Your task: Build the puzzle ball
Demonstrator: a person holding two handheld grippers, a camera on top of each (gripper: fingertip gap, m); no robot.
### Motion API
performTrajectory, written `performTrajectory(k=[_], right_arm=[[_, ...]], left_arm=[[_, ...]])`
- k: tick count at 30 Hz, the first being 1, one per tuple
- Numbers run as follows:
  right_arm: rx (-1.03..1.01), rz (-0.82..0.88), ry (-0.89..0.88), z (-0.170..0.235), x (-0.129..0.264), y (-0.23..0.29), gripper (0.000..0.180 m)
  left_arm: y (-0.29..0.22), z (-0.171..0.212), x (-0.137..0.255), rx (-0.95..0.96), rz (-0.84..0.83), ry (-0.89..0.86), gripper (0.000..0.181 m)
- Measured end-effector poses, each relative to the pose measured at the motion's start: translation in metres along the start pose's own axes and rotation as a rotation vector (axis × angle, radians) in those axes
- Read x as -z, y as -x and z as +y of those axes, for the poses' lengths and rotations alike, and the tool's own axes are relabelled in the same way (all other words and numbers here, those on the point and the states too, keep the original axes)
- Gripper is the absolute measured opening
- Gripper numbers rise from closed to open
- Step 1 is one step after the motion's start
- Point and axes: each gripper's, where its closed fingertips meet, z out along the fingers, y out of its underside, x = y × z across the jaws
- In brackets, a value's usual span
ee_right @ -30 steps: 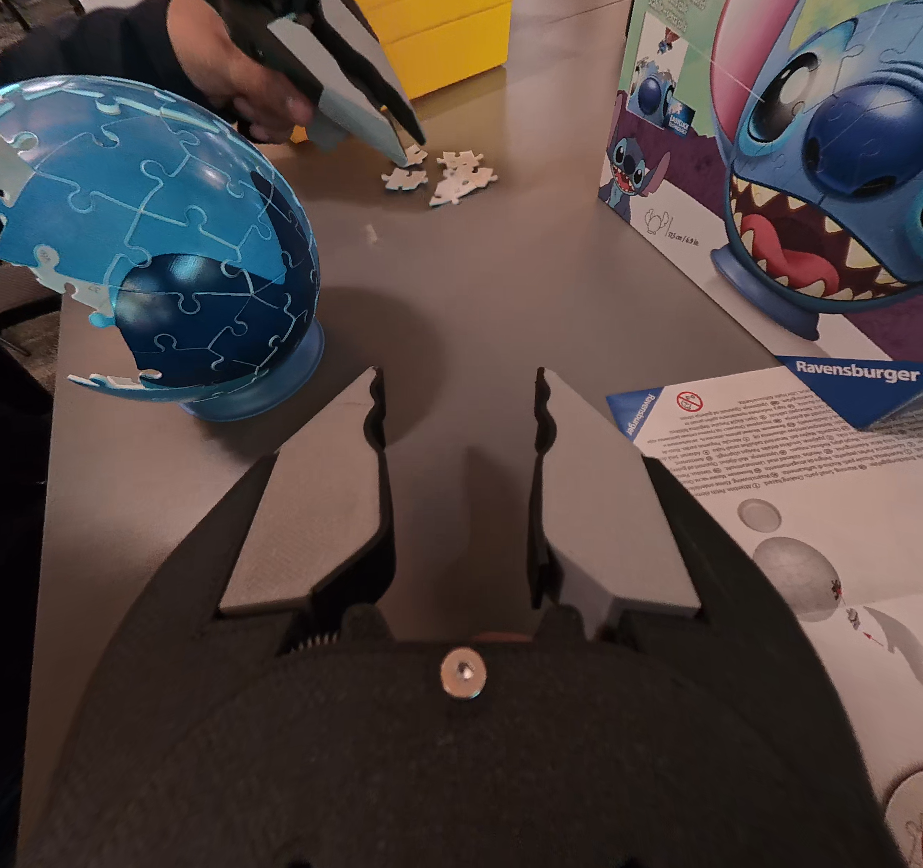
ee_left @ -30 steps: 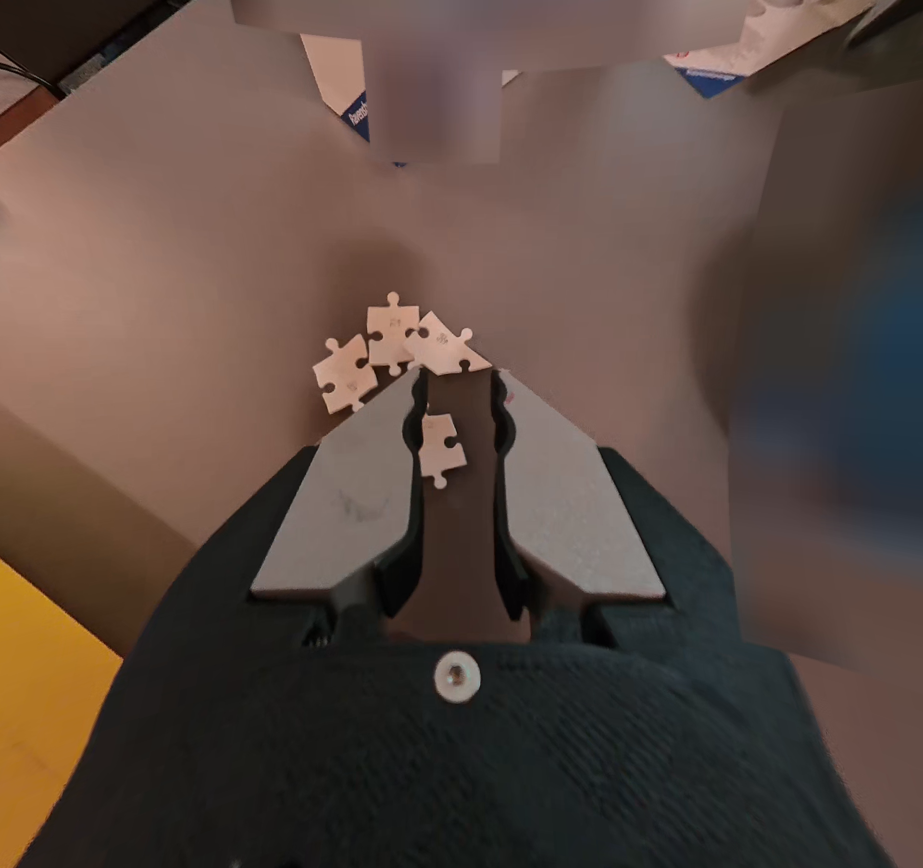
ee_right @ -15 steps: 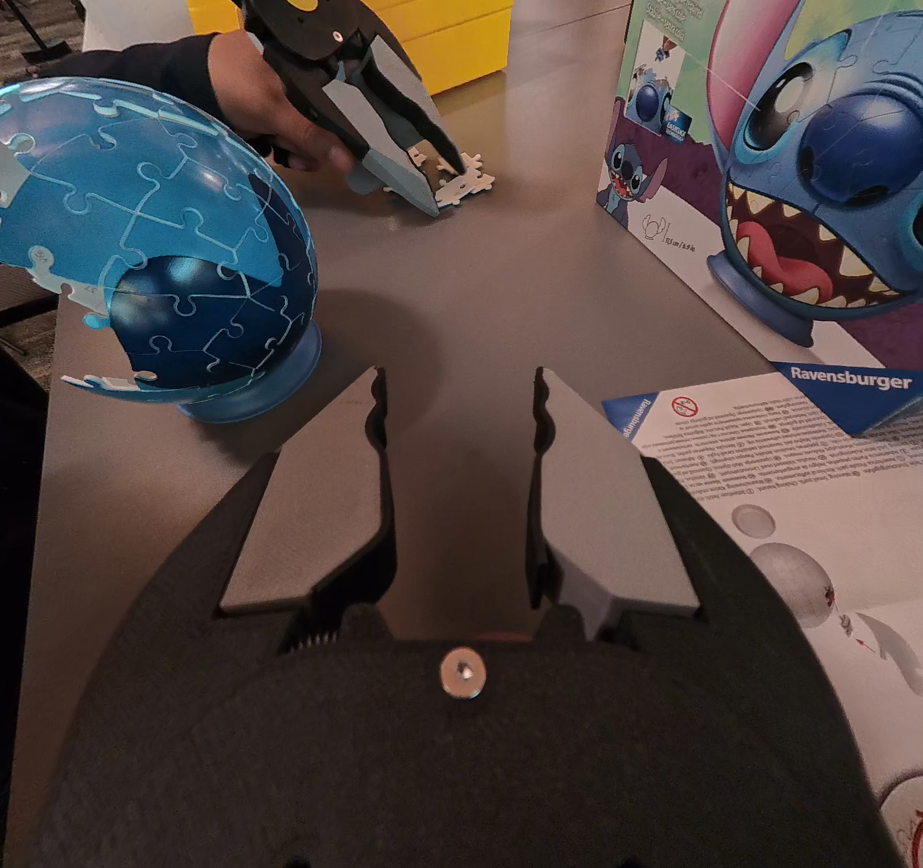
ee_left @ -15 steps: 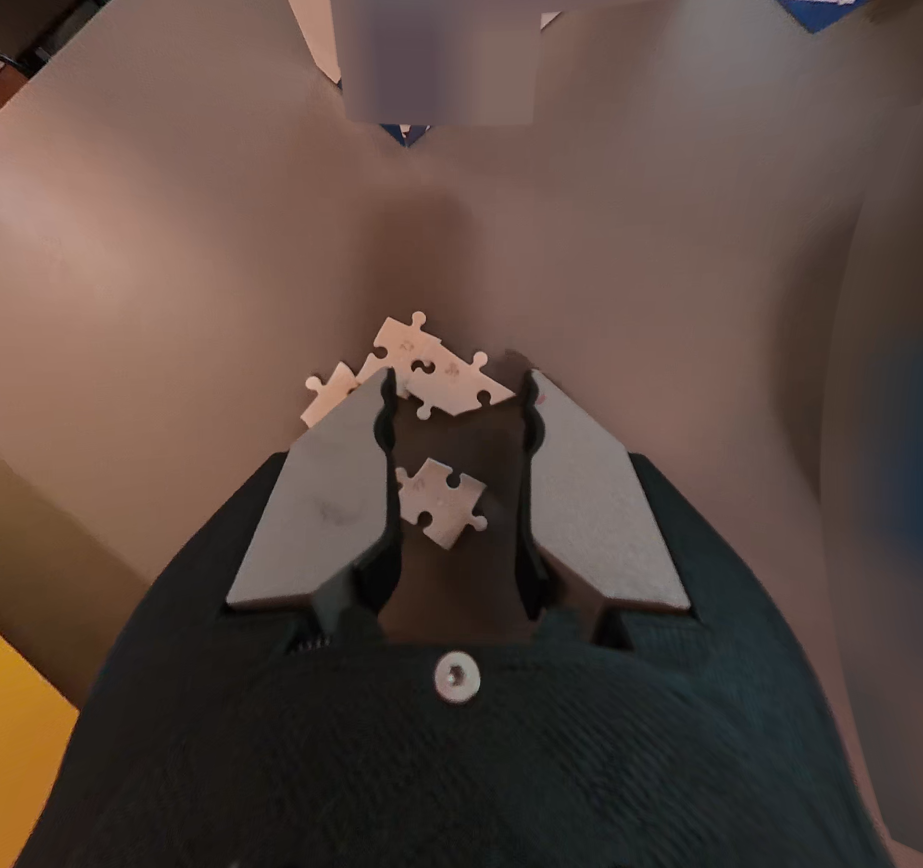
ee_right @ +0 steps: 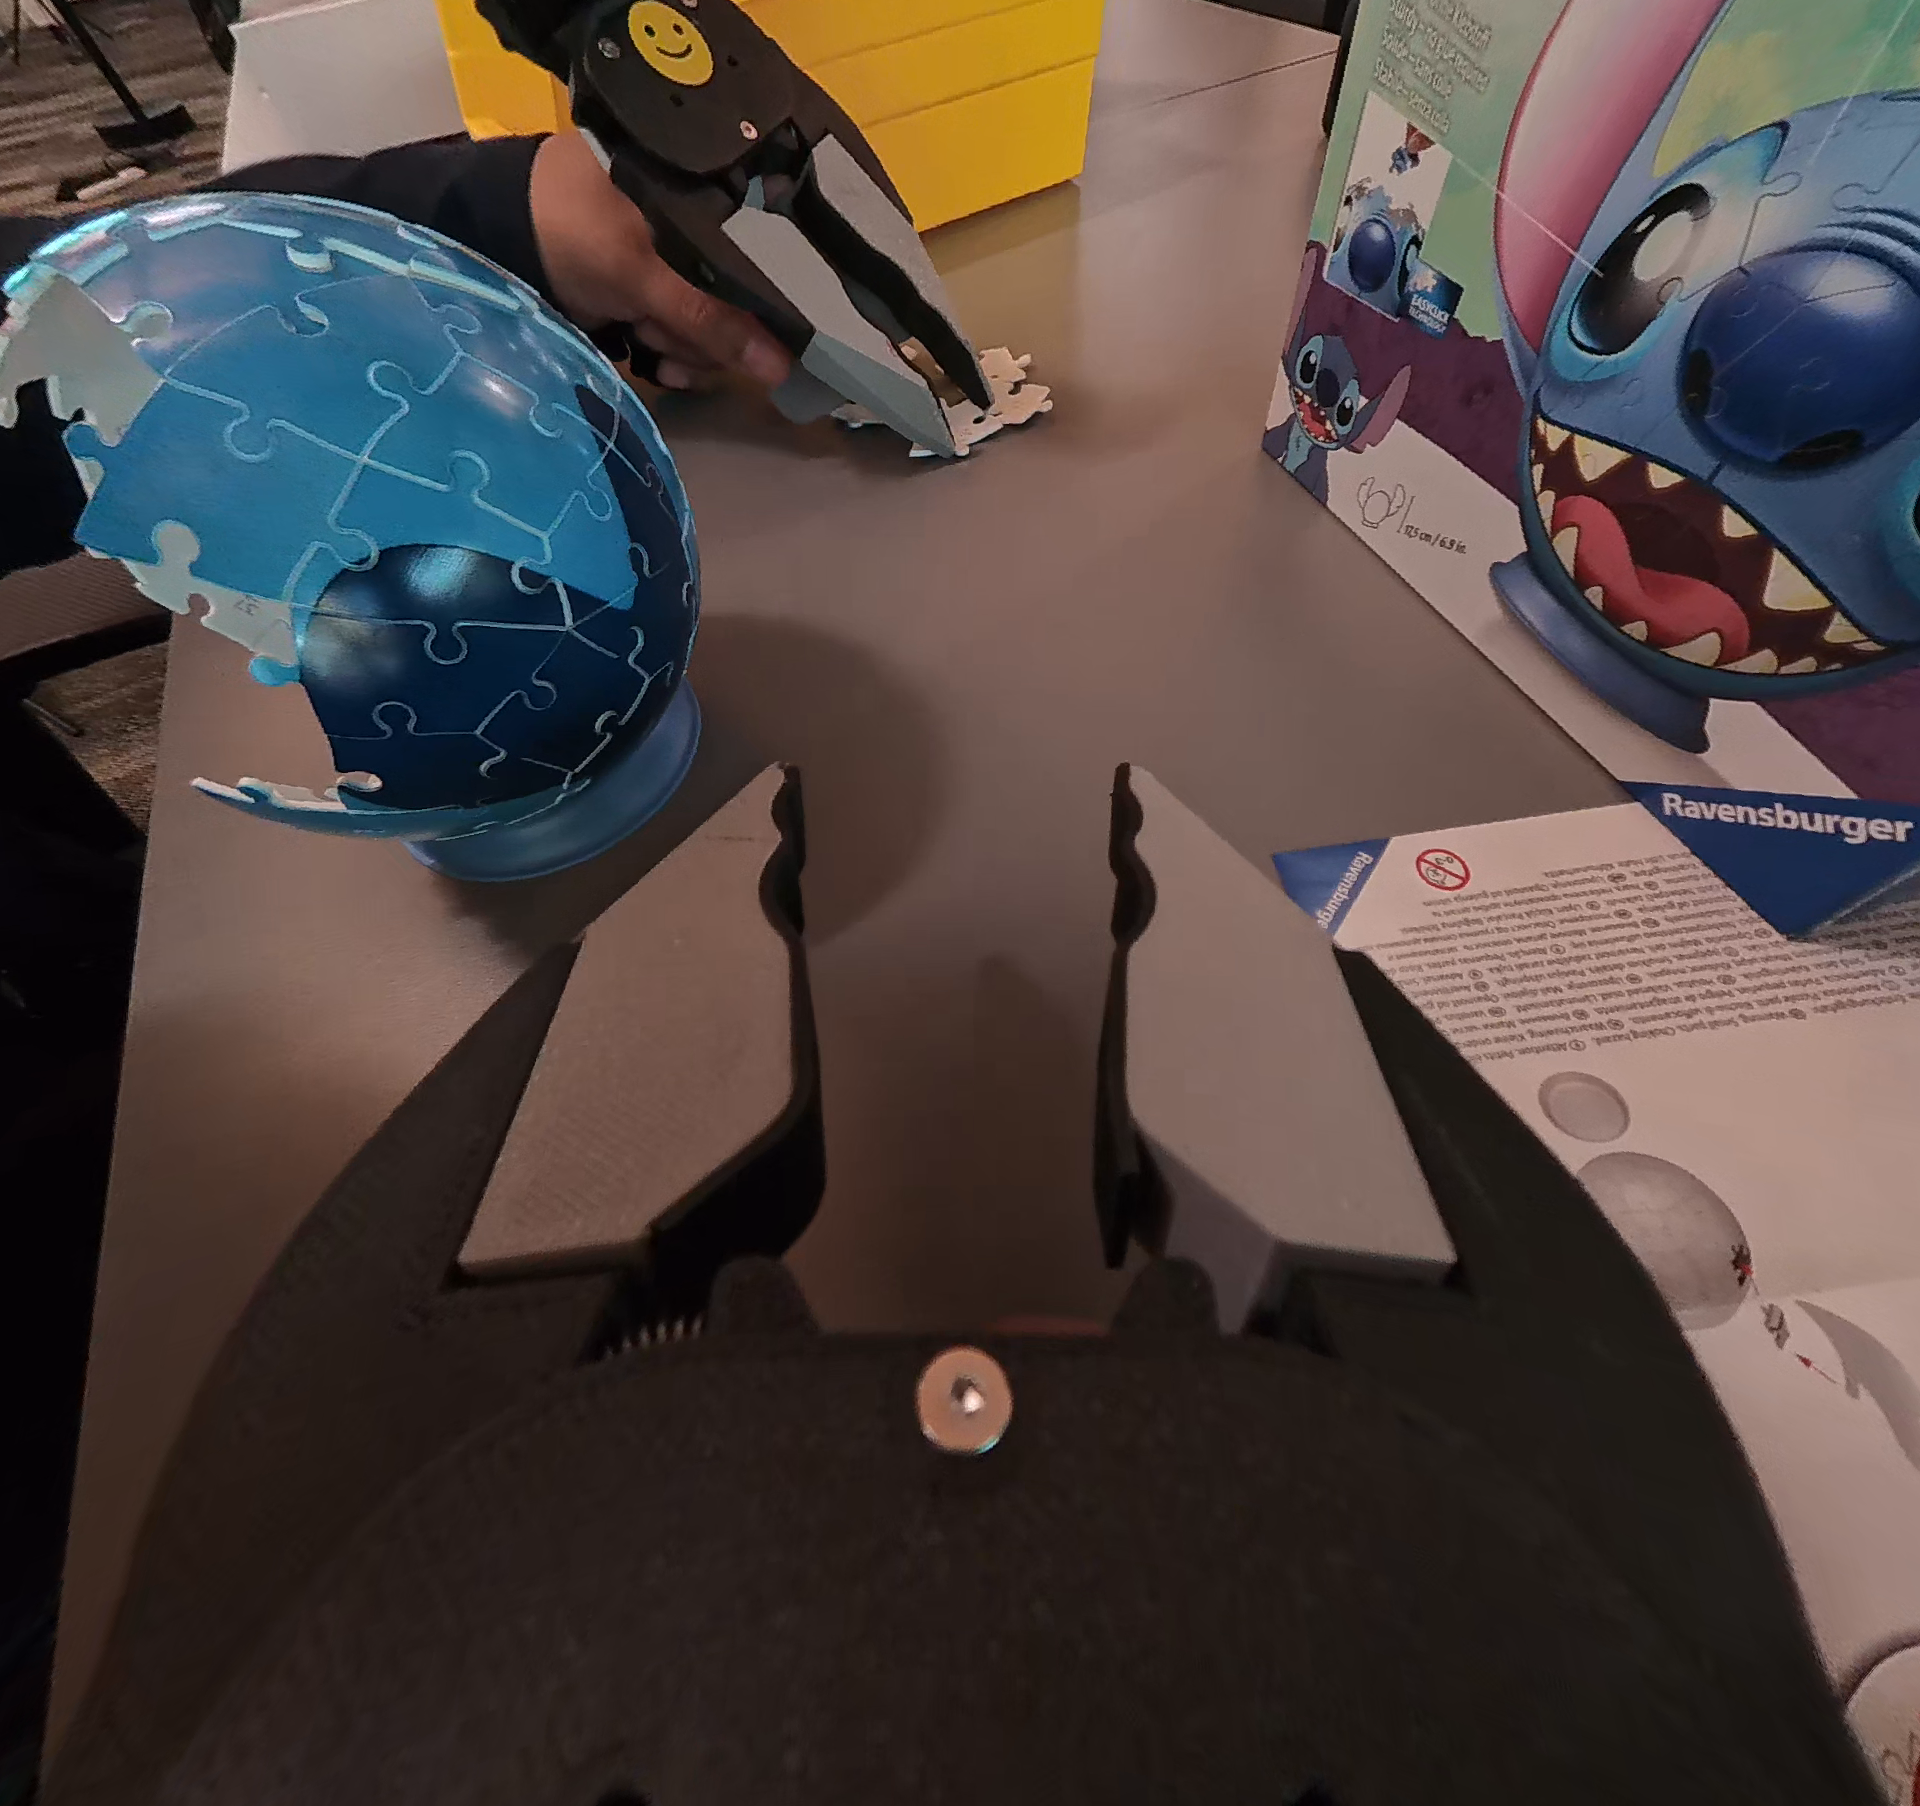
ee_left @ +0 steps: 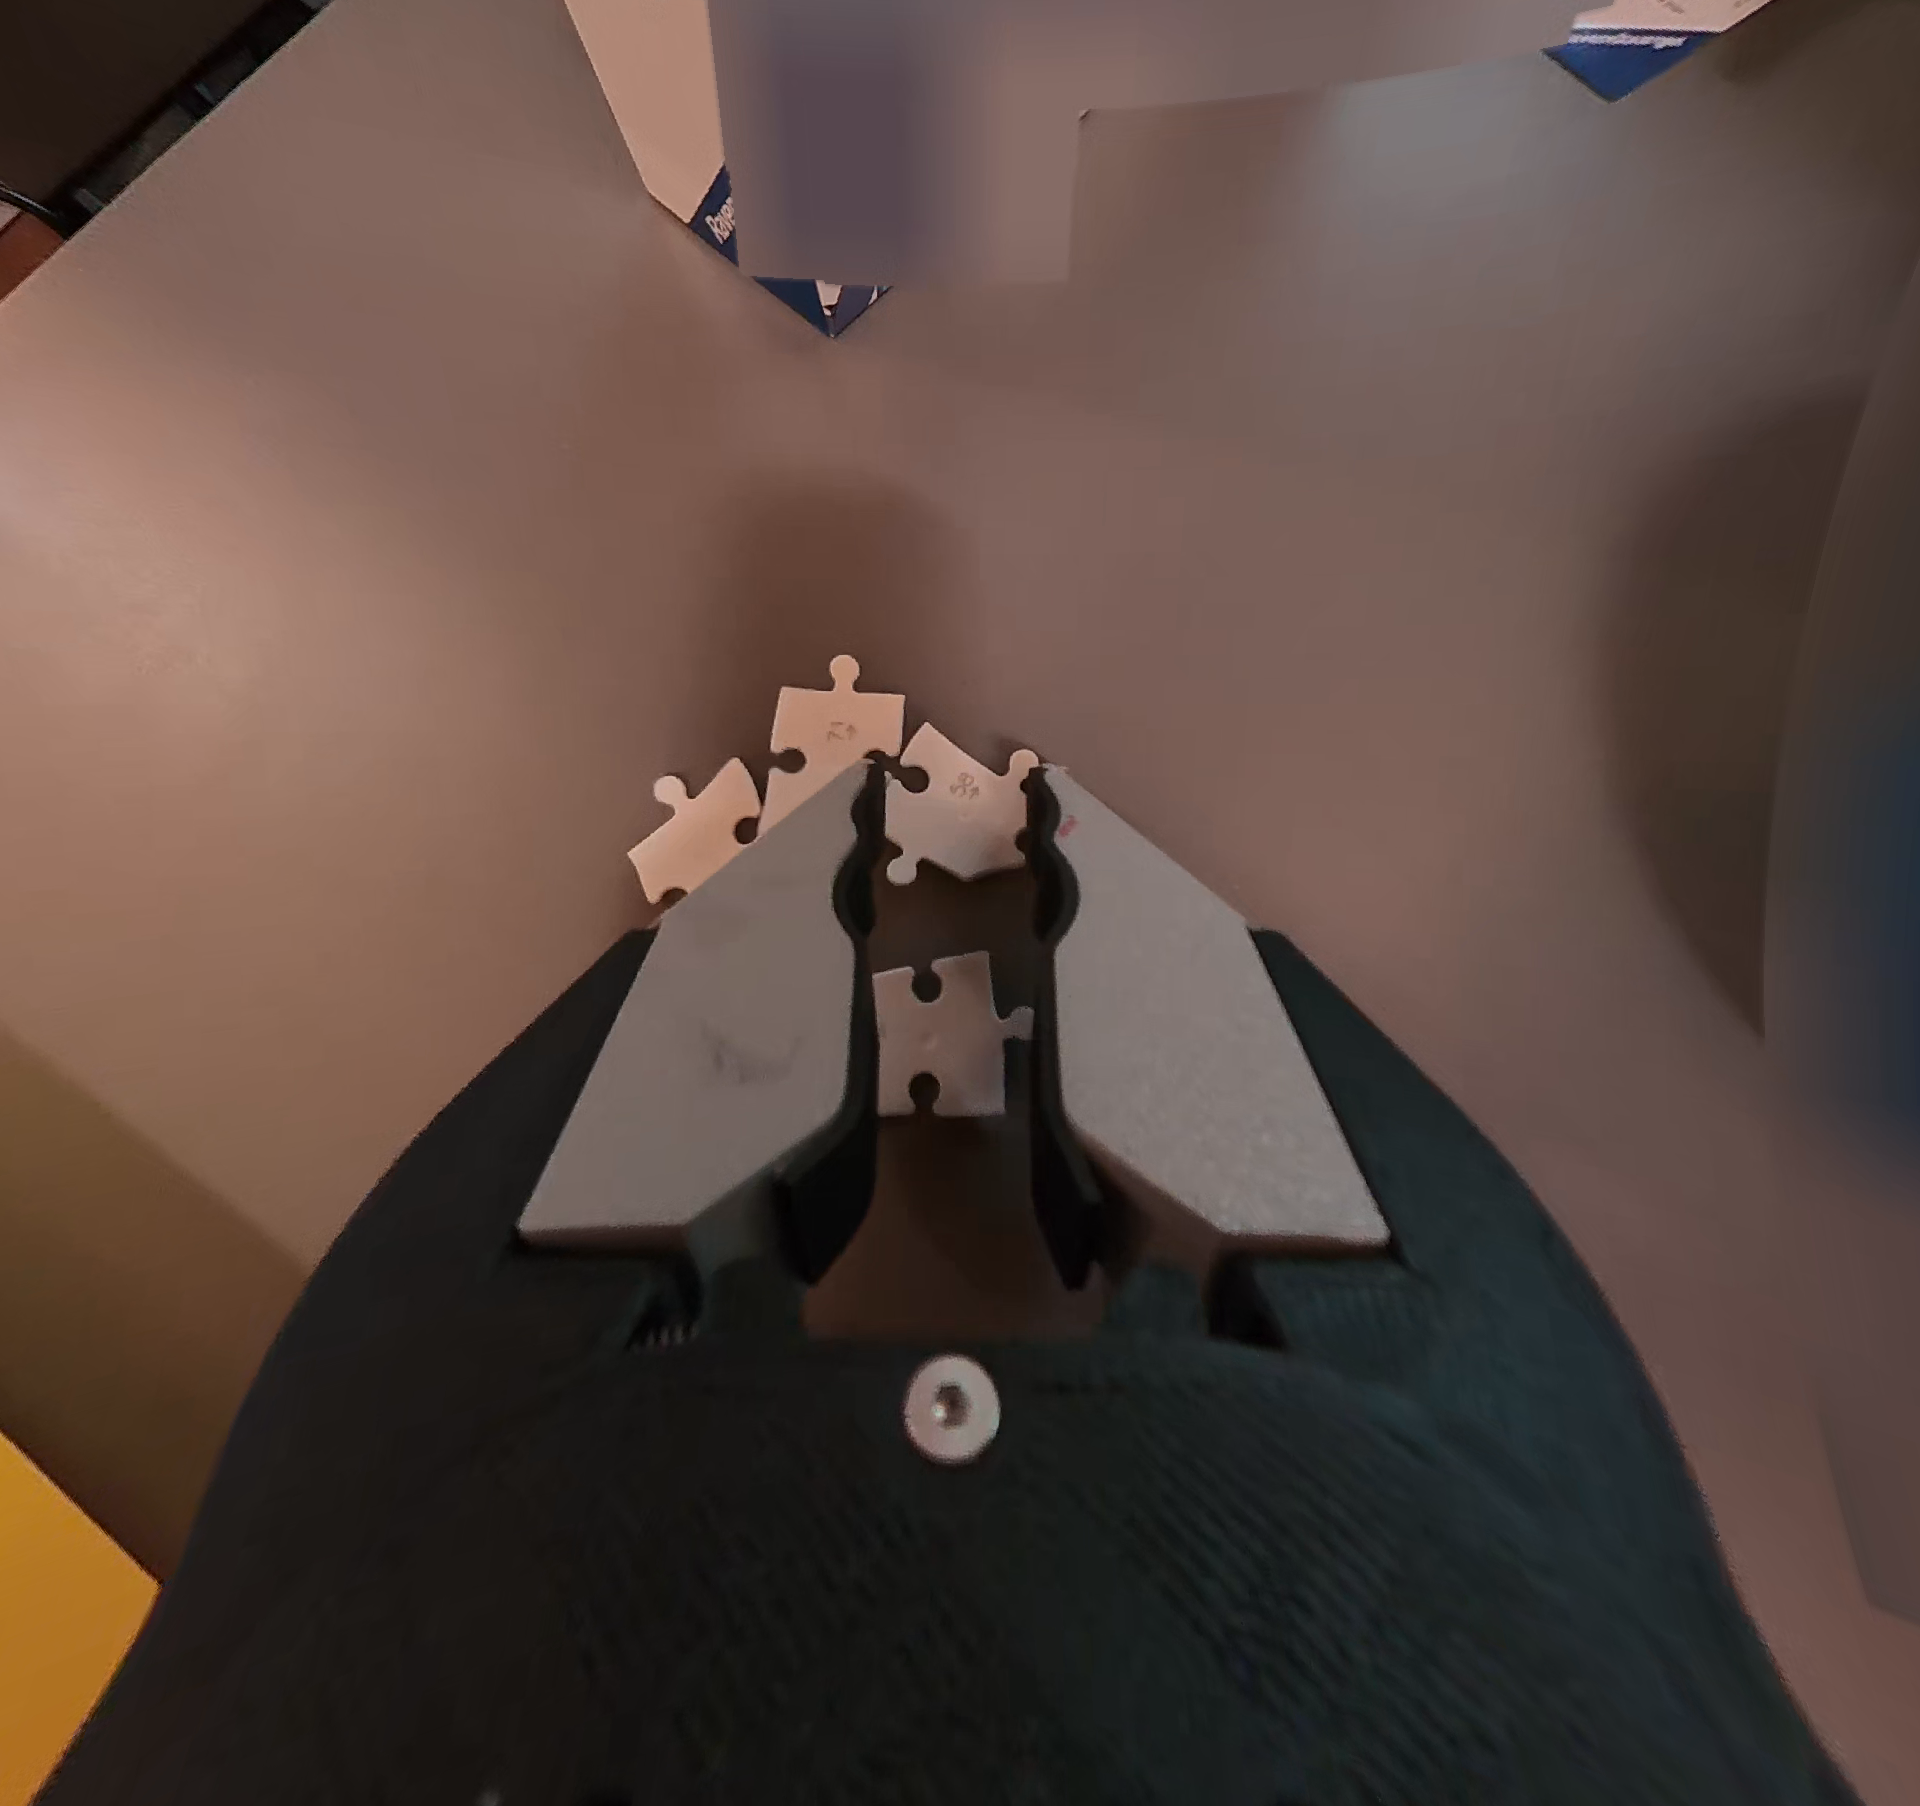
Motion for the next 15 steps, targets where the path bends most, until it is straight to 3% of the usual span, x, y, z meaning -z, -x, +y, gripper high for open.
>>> performTrajectory(k=[2, 3, 15], right_arm=[[-0.01, 0.004, 0.003, 0.001, 0.0, -0.002, 0.056], [-0.015, 0.016, 0.012, 0.003, -0.001, -0.004, 0.057], [-0.057, 0.098, 0.037, 0.009, 0.001, -0.025, 0.068]], left_arm=[[0.001, -0.001, 0.001, -0.006, -0.019, -0.01, 0.022], [0.002, -0.001, 0.002, -0.011, -0.033, -0.014, 0.0], [0.004, 0.005, 0.004, -0.066, -0.09, 0.011, 0.0]])
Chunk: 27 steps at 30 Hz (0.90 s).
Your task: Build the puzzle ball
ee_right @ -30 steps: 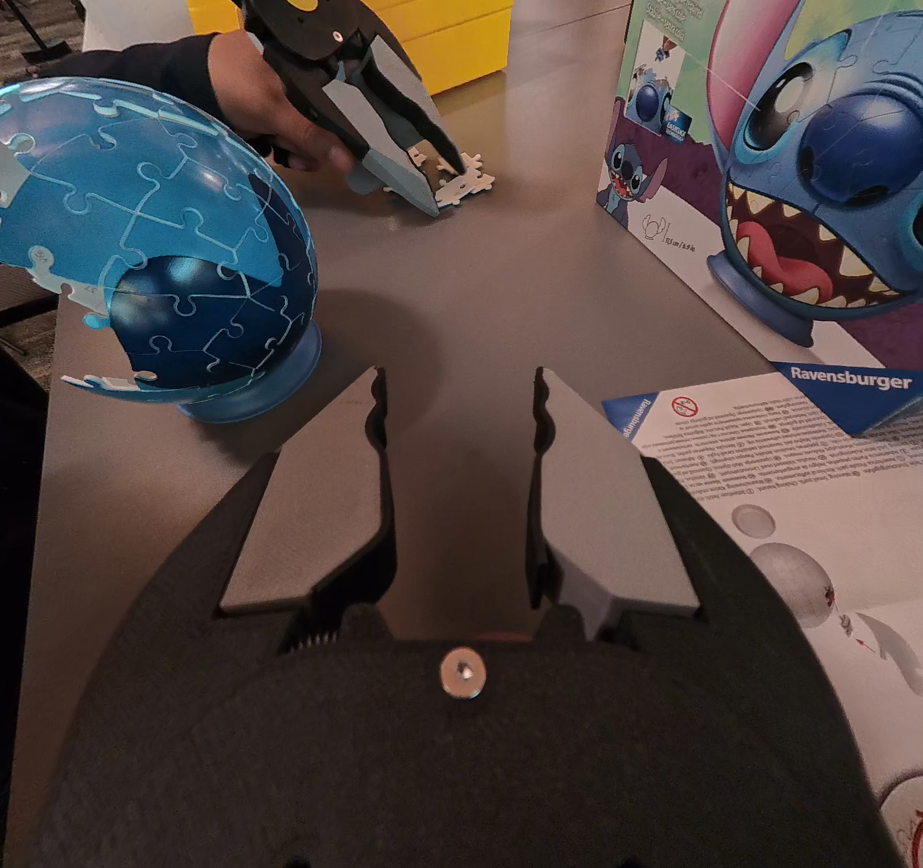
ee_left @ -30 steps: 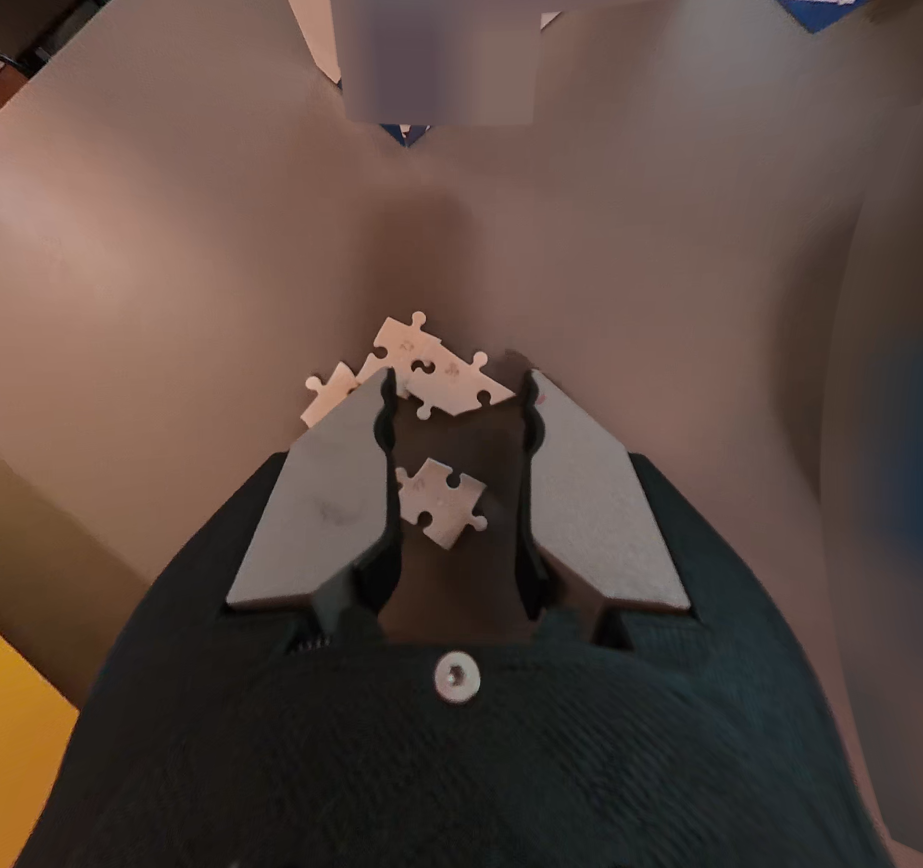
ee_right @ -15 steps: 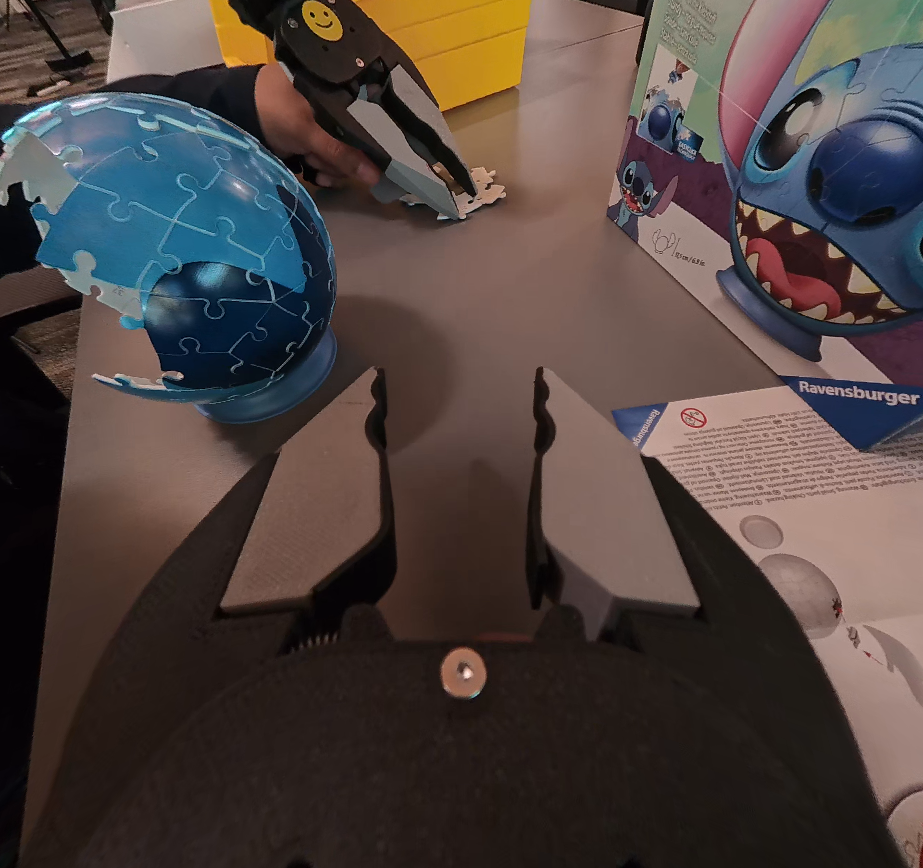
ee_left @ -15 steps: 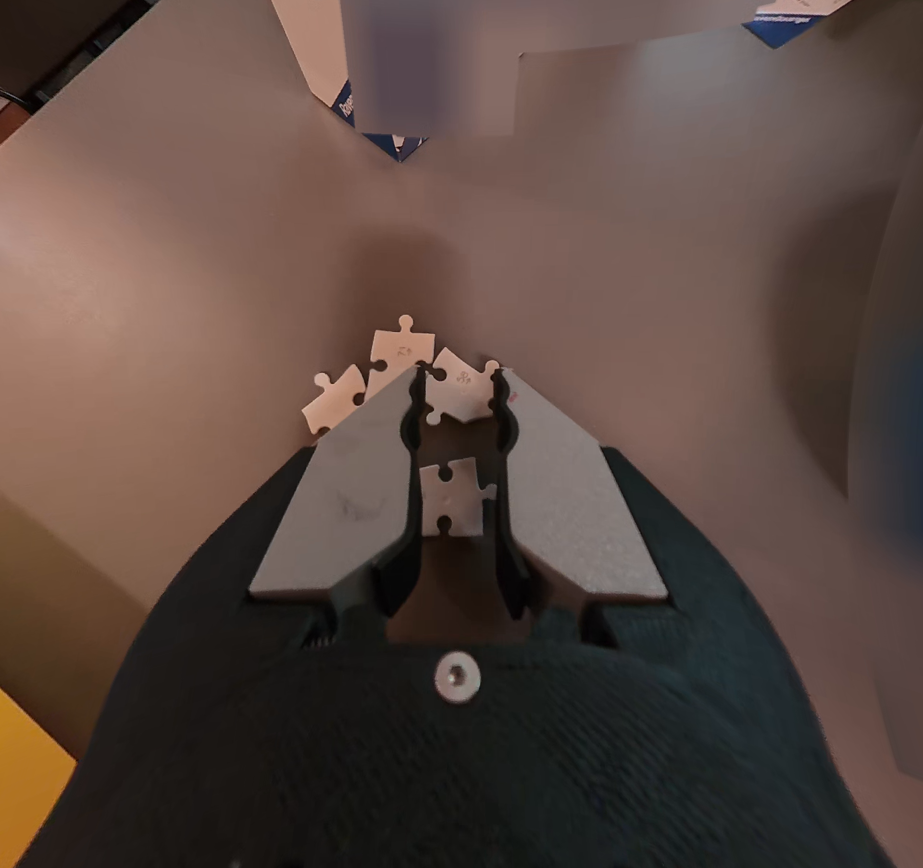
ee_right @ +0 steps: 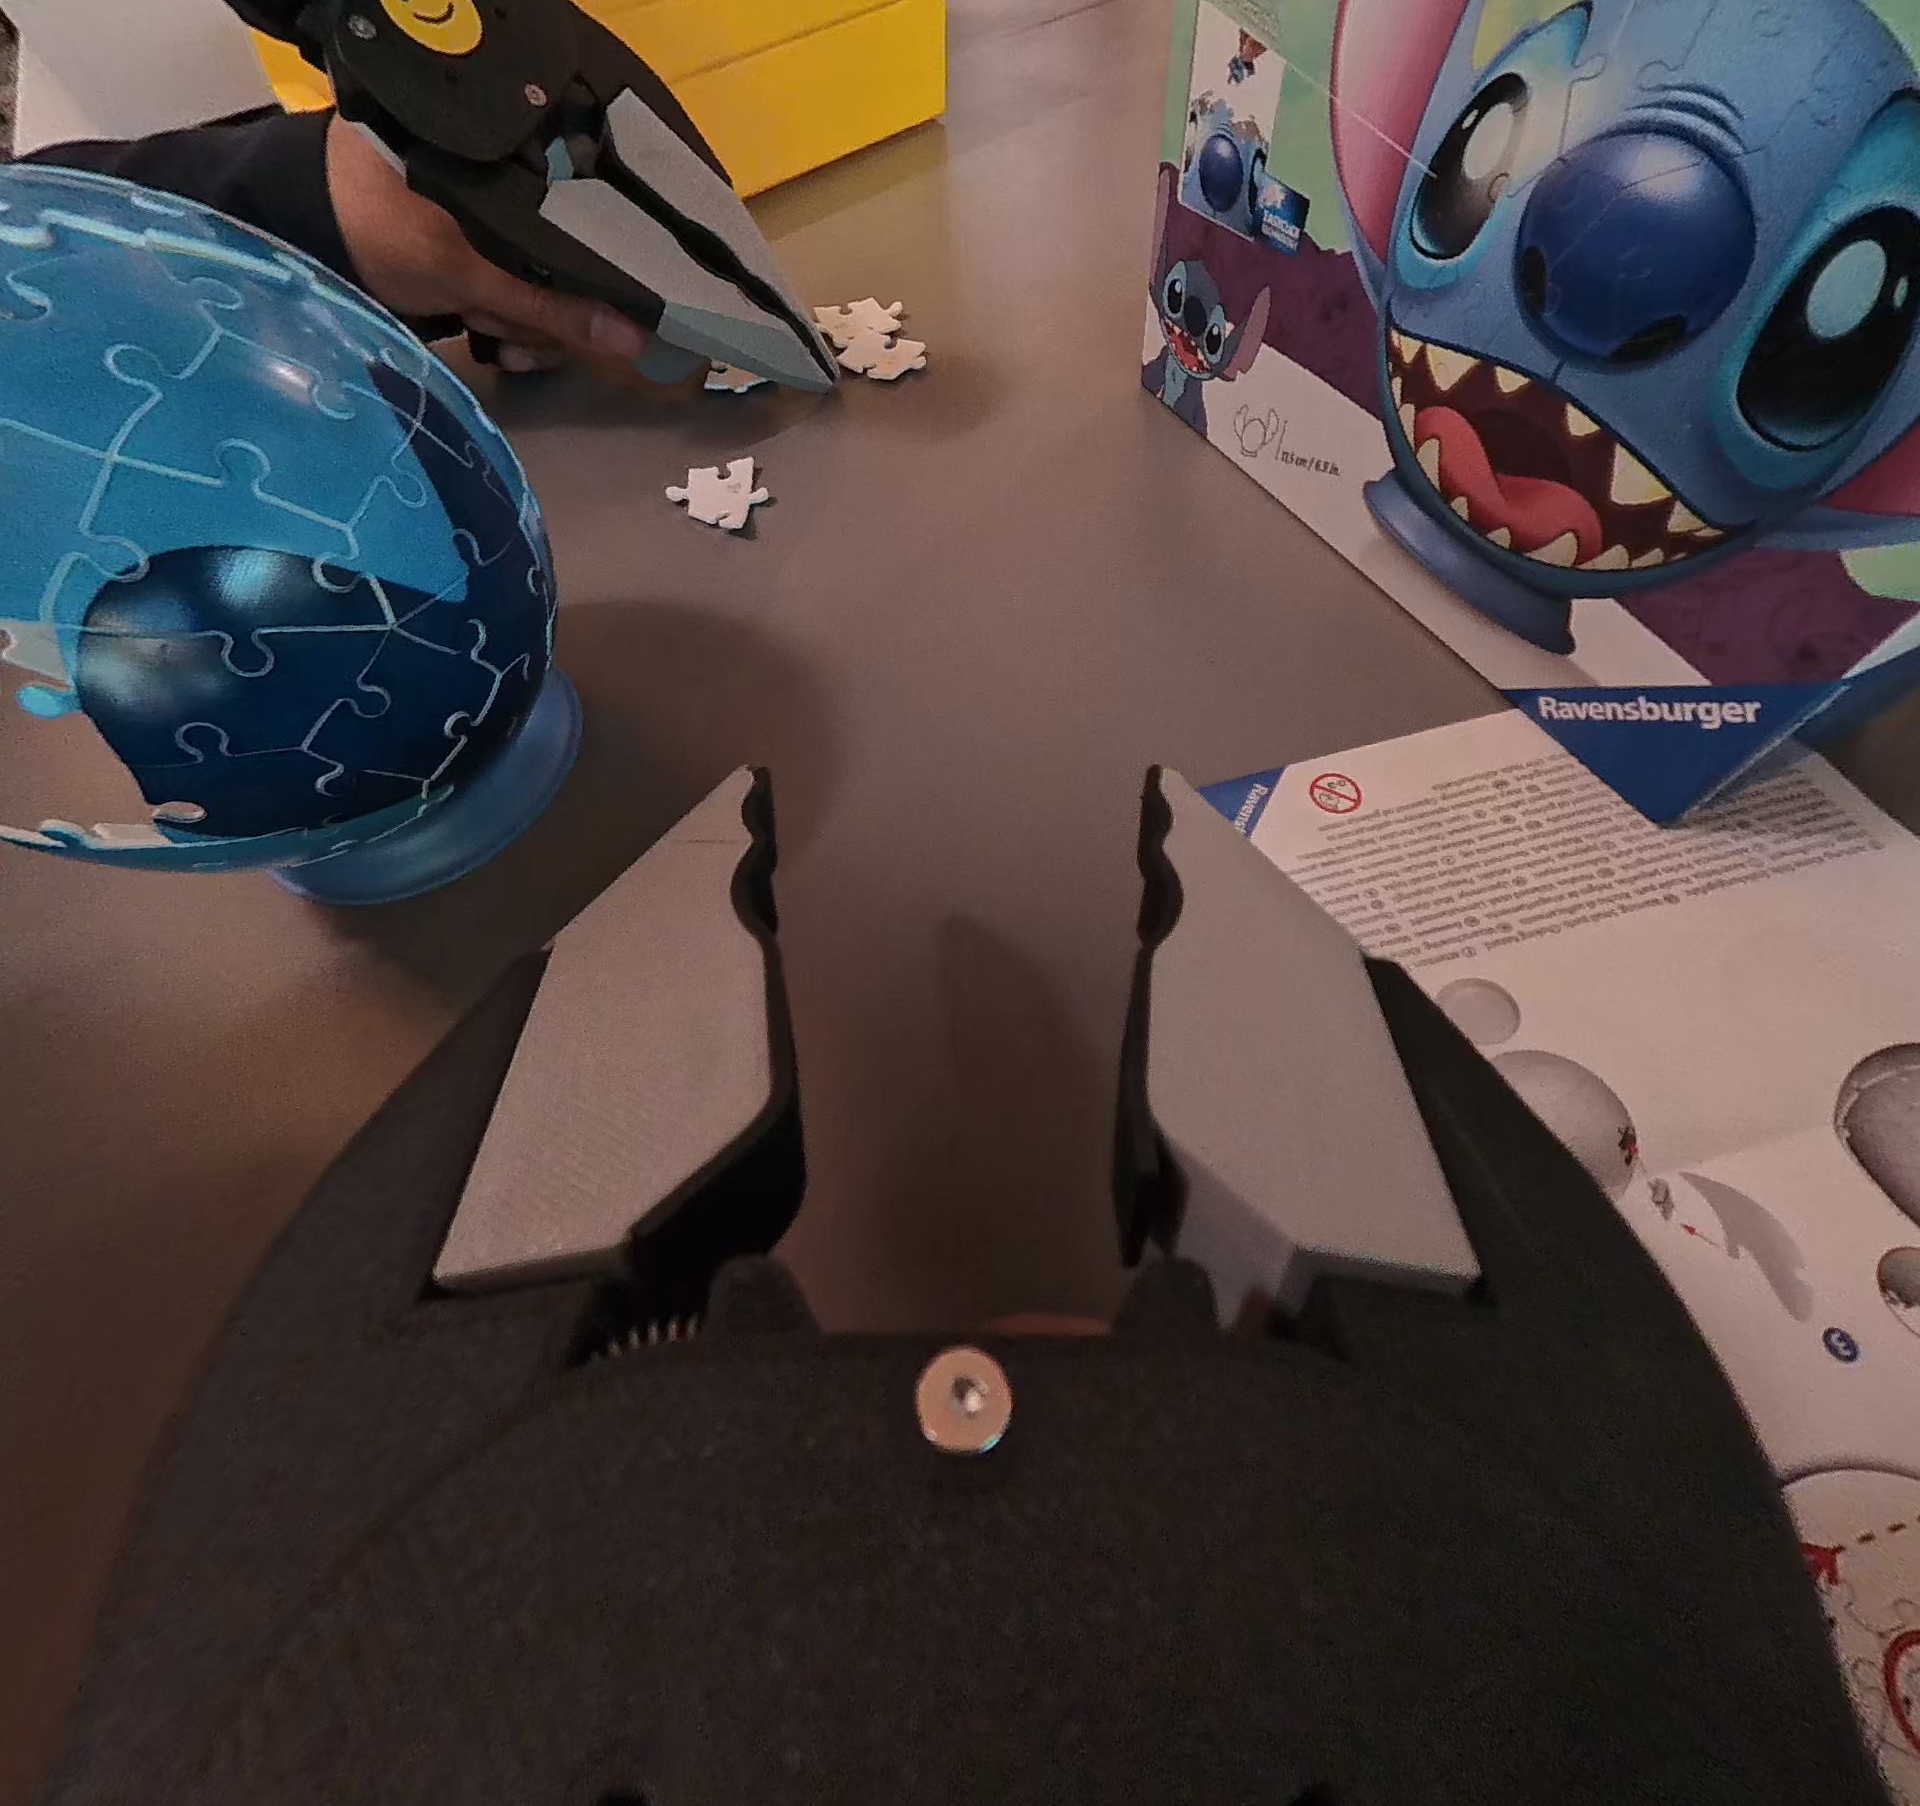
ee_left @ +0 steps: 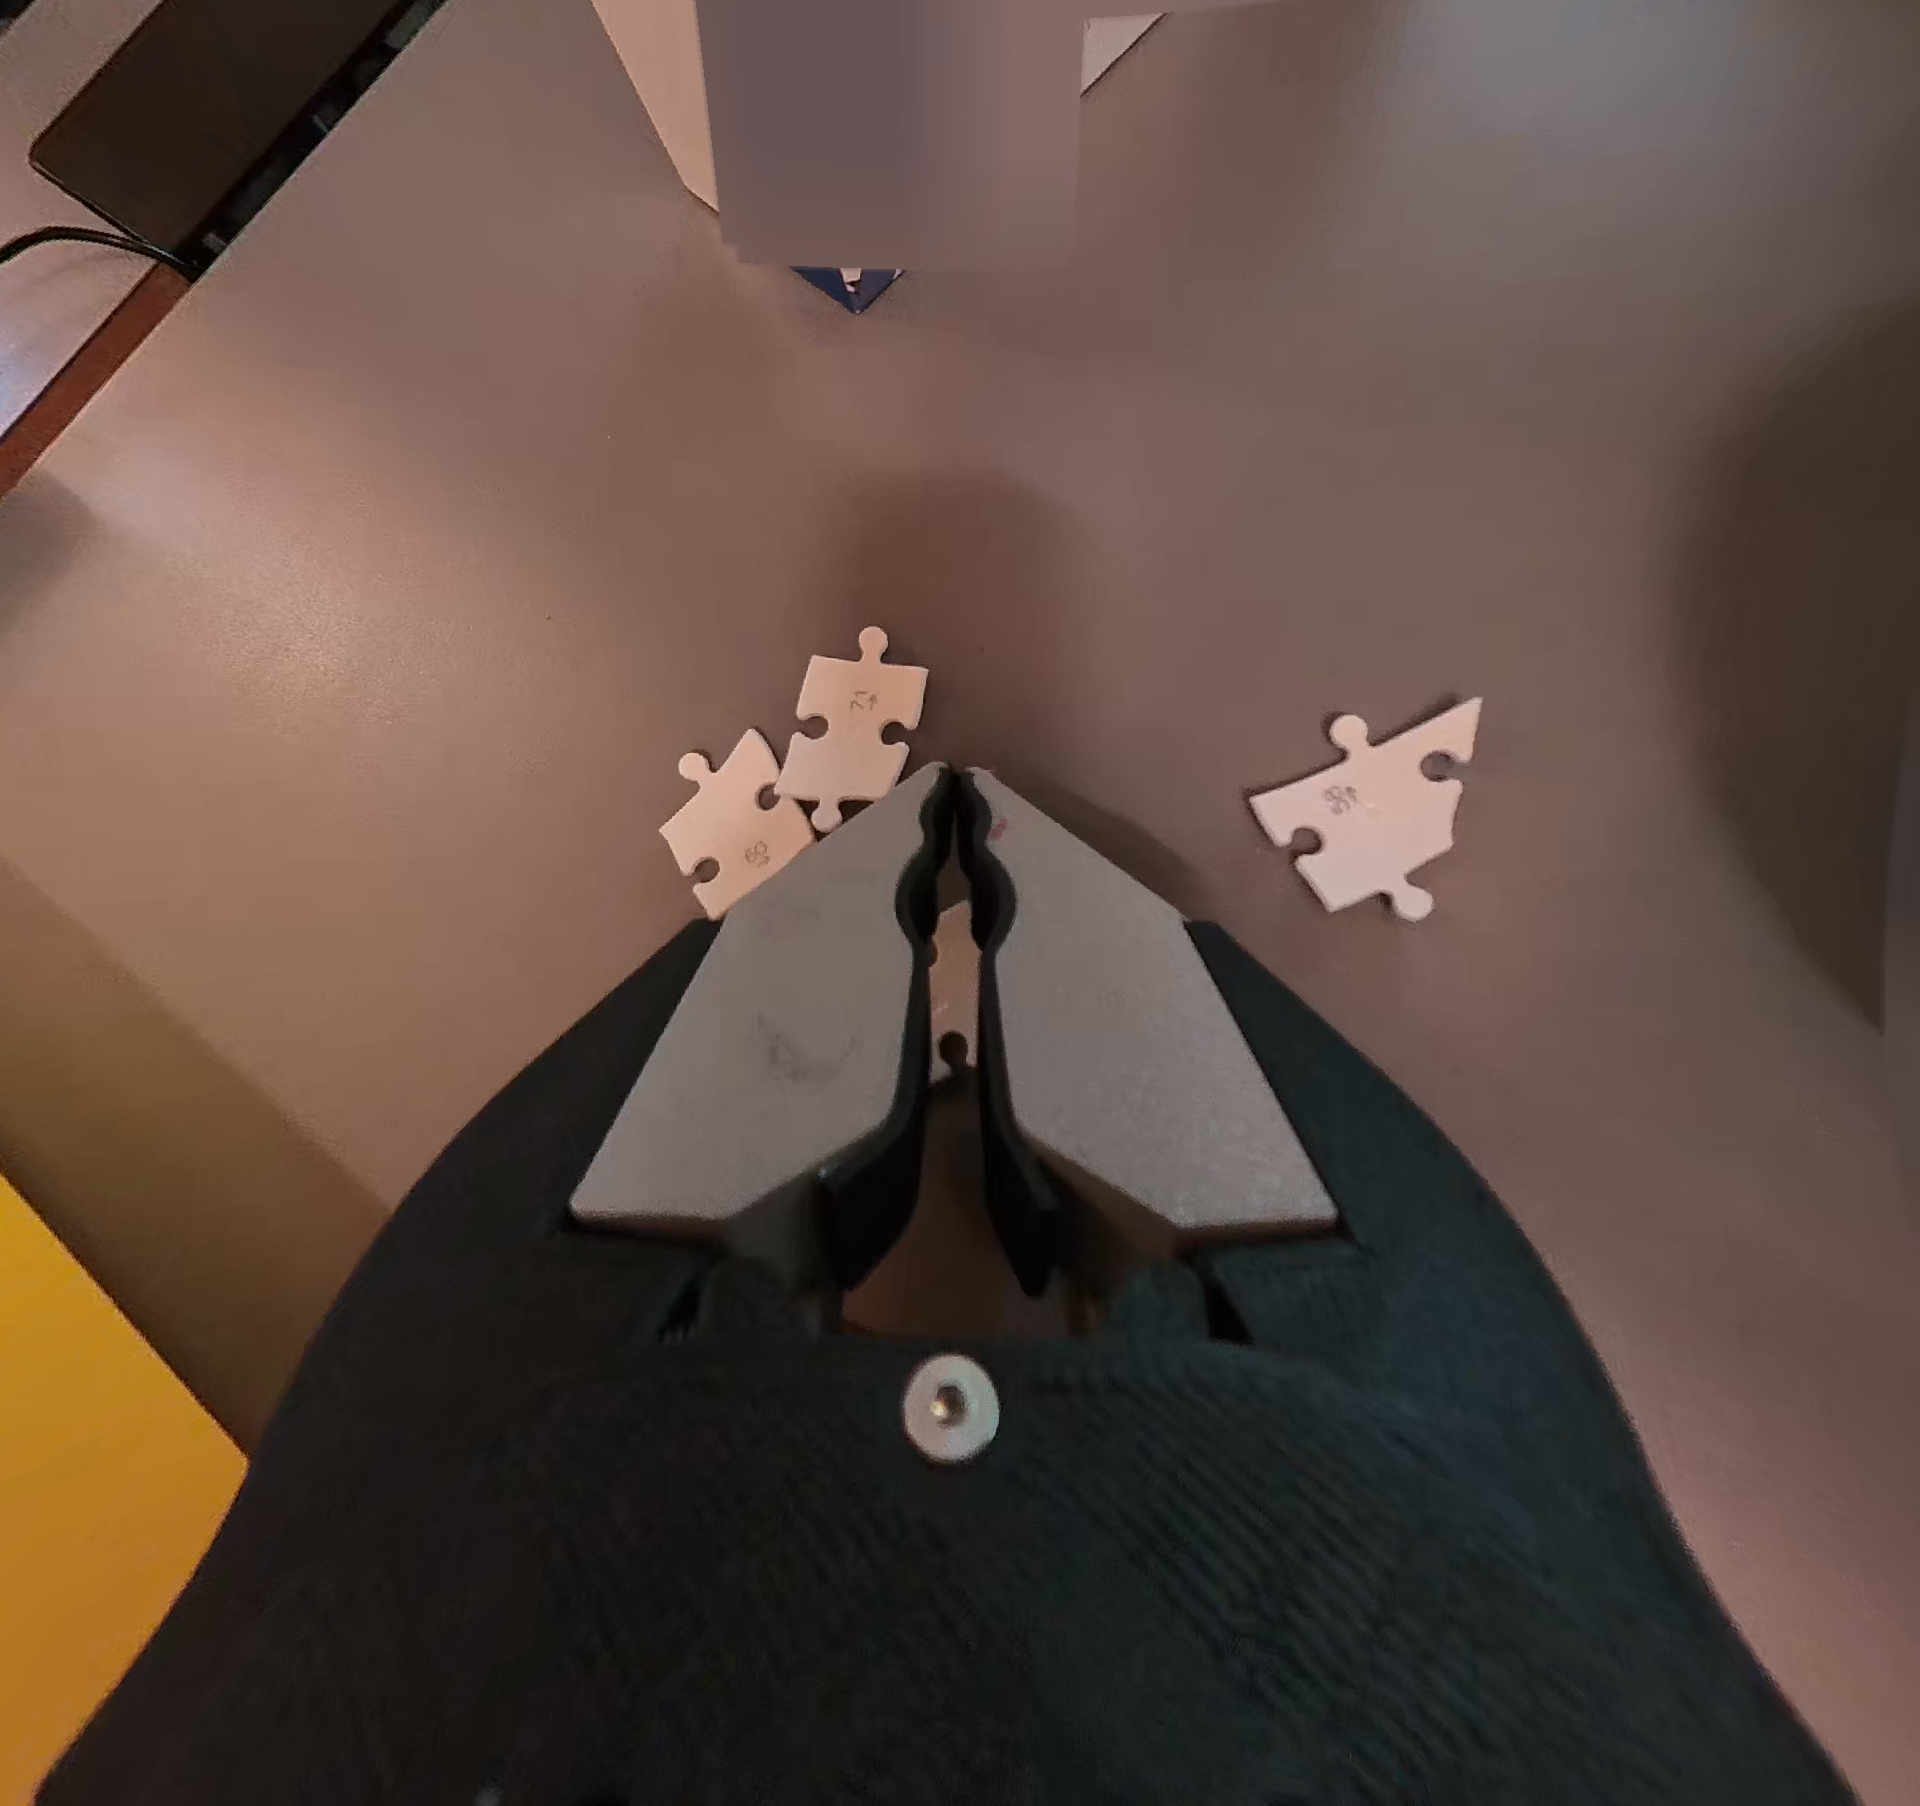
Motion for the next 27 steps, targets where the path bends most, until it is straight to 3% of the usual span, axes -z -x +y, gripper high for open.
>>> performTrajectory(k=[4, 9, 16, 24, 27], right_arm=[[-0.065, -0.006, 0.053, 0.008, -0.004, -0.006, 0.077], [0.017, 0.073, 0.127, 0.017, -0.01, -0.008, 0.077], [0.004, 0.116, 0.07, 0.01, -0.005, -0.015, 0.075], [-0.004, 0.117, 0.045, 0.006, -0.003, -0.016, 0.074], [0.001, 0.115, 0.041, 0.005, -0.003, -0.016, 0.074]], left_arm=[[0.001, 0.001, 0.001, 0.003, -0.021, 0.003, 0.0], [-0.002, -0.003, 0.004, 0.02, -0.016, -0.019, 0.012], [-0.007, -0.013, 0.017, 0.086, 0.033, -0.079, 0.025], [-0.027, -0.014, 0.021, 0.116, 0.157, -0.069, 0.037], [-0.052, -0.016, 0.023, 0.081, 0.273, -0.061, 0.041]])
